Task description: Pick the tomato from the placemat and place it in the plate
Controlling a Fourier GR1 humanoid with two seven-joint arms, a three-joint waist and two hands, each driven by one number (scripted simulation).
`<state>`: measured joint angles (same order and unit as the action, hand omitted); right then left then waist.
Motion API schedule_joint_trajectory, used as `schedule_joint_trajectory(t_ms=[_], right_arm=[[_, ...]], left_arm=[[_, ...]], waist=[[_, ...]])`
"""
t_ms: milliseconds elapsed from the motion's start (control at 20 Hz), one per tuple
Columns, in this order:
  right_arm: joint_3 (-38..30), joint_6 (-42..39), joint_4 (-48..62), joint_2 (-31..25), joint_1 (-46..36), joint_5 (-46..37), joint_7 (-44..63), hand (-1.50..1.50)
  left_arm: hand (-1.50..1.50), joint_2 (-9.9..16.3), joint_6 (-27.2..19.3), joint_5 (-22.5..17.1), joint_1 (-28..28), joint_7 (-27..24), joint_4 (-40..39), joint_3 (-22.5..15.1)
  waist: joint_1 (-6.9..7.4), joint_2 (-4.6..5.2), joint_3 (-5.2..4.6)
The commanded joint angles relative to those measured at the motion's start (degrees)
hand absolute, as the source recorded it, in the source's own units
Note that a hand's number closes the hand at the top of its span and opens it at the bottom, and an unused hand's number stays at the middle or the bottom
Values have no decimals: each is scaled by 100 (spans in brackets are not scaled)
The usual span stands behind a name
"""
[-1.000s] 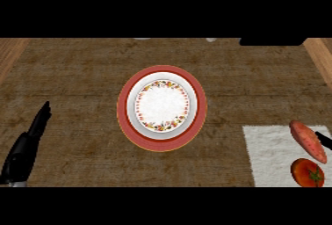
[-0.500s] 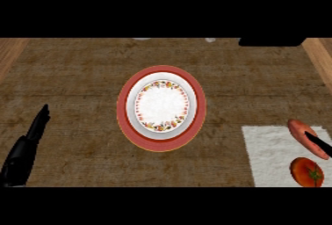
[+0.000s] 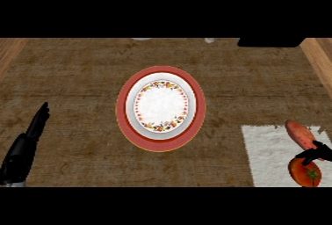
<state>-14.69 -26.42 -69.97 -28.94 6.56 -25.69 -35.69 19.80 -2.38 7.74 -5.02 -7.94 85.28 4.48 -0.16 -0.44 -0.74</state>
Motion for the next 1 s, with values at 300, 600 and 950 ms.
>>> schedule_joint_trajectory(t_ms=[300, 600, 950], right_arm=[[842, 426, 507, -679, -2358, -1543, 1051, 150], [1180, 1105, 1821, -535, -3914, -2417, 1365, 150], [733, 2364, 3048, -303, -4997, -2348, 506, 150]], left_arm=[[0, -49, 269, 127, 428, -28, 4, -292], [0, -118, 271, 140, 631, 28, -62, -337], [0, -218, 76, 252, 396, -78, -167, -285]], waist=[[856, 227, 80], [864, 265, 106], [485, 177, 96]])
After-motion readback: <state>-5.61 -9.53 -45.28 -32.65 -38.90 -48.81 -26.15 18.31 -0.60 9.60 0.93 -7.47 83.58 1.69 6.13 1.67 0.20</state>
